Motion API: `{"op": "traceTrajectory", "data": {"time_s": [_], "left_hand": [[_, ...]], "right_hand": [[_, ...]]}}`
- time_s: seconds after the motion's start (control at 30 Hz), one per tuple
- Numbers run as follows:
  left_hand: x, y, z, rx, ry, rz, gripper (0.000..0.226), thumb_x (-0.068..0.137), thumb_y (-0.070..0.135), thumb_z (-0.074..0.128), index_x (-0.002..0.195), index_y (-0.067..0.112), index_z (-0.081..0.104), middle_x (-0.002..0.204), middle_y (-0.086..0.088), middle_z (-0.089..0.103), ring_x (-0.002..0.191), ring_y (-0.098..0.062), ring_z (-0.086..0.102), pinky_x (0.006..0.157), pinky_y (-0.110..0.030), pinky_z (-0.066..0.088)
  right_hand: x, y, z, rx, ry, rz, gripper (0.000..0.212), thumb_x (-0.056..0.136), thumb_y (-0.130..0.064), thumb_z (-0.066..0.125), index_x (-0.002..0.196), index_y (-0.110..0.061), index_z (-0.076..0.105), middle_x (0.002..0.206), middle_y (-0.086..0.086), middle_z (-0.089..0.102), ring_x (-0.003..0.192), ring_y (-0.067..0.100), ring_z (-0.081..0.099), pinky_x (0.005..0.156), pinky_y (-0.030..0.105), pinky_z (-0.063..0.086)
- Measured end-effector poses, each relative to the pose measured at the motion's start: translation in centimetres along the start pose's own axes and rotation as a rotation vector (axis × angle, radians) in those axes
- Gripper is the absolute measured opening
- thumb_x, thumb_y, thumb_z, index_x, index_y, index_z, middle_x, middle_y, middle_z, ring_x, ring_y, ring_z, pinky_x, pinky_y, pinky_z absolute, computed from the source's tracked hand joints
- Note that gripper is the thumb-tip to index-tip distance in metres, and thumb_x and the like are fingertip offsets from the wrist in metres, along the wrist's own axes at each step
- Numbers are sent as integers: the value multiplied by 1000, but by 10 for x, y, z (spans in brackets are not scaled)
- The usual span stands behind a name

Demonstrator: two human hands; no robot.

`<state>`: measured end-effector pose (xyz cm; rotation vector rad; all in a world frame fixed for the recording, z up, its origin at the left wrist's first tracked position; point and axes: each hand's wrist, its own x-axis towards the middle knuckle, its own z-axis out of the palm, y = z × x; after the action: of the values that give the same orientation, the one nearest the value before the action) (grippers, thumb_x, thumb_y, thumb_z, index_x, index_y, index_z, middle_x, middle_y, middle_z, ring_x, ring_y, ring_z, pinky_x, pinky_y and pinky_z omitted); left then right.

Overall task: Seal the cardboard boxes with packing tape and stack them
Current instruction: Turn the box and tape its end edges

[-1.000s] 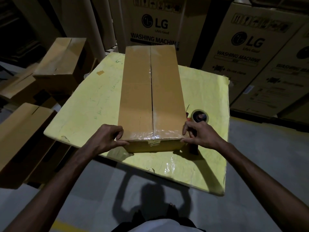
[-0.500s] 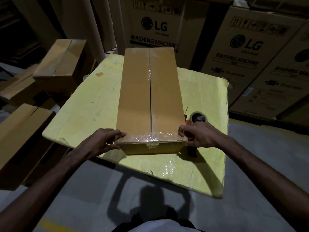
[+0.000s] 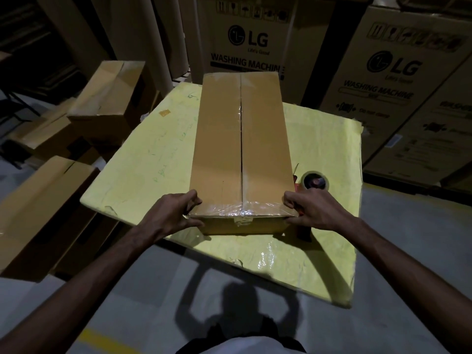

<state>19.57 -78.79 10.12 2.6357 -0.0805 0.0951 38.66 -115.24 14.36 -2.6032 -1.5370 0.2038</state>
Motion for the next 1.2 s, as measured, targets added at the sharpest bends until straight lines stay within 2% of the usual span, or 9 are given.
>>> {"op": "traceTrajectory", "data": {"time_s": [0.13, 0.23, 0.43, 0.53, 0.67, 0.87, 1.03, 1.1, 1.2], "left_hand": [[1, -14, -19, -132, -216, -50, 68, 56, 56, 96, 108, 54, 52, 101, 11, 73, 77, -11, 66, 69, -32, 57], [2, -19, -27, -189, -248, -74, 65, 67, 32, 97, 126, 28, 69, 82, 3, 70, 75, -17, 67, 73, -30, 58], [8, -13, -20, -138, -154, -74, 42, 72, 20, 96, 105, 28, 71, 86, 7, 77, 70, -6, 71, 67, -32, 58], [7, -8, -14, -31, -134, -35, 49, 71, 36, 96, 96, 43, 54, 107, 9, 78, 78, -2, 73, 68, -32, 60], [4, 0, -10, 61, -70, 1, 53, 68, 52, 92, 92, 30, 50, 116, 10, 77, 84, -8, 74, 65, -29, 58], [-7, 34, 3, 321, 229, -167, 82, 64, 99, 56, 111, 32, 56, 77, 10, 62, 68, -17, 57, 55, -28, 47], [3, 63, 42, -197, 393, -503, 85, 87, 65, 67, 156, 28, 34, 157, -6, 37, 136, -27, 45, 102, -42, 48], [8, 70, 52, -409, 435, -583, 91, 91, 62, 62, 164, 26, 22, 167, -4, 31, 149, -25, 37, 118, -40, 36], [14, 74, 55, -675, 548, -713, 88, 94, 51, 69, 165, 25, 24, 157, 4, 44, 140, -17, 47, 115, -33, 37]], "right_hand": [[-1, 1, 1, -19, -6, -10, 41, 82, -53, 77, 91, -33, 42, 73, -15, 49, 67, 11, 45, 52, 33, 32], [0, 0, 3, -34, -3, -19, 42, 82, -55, 76, 90, -33, 42, 73, -14, 50, 67, 10, 43, 52, 32, 25], [0, -3, 3, -26, -1, 4, 42, 81, -53, 78, 91, -31, 44, 71, -15, 46, 68, 11, 42, 49, 29, 24], [0, -4, 1, -25, -3, 25, 42, 80, -52, 79, 92, -30, 45, 76, -14, 50, 70, 11, 42, 52, 32, 27], [-2, -4, 4, -1, 8, 37, 45, 79, -51, 80, 90, -32, 41, 73, -16, 43, 70, 11, 42, 52, 32, 26], [-14, -22, 0, 36, 120, 209, 56, 74, -86, 62, 90, -36, 44, 74, -18, 50, 68, 3, 47, 54, 25, 34], [-15, -73, 31, 328, 592, 588, 52, 91, -69, 54, 129, -34, 52, 122, -12, 57, 102, 8, 55, 72, 28, 47], [-2, -90, 46, 490, 573, 718, 59, 101, -60, 48, 152, -35, 32, 154, -8, 41, 131, 17, 49, 93, 44, 51], [13, -107, 55, 838, 552, 888, 76, 99, -66, 38, 163, -35, 12, 169, -5, 23, 152, 25, 28, 118, 50, 28]]}}
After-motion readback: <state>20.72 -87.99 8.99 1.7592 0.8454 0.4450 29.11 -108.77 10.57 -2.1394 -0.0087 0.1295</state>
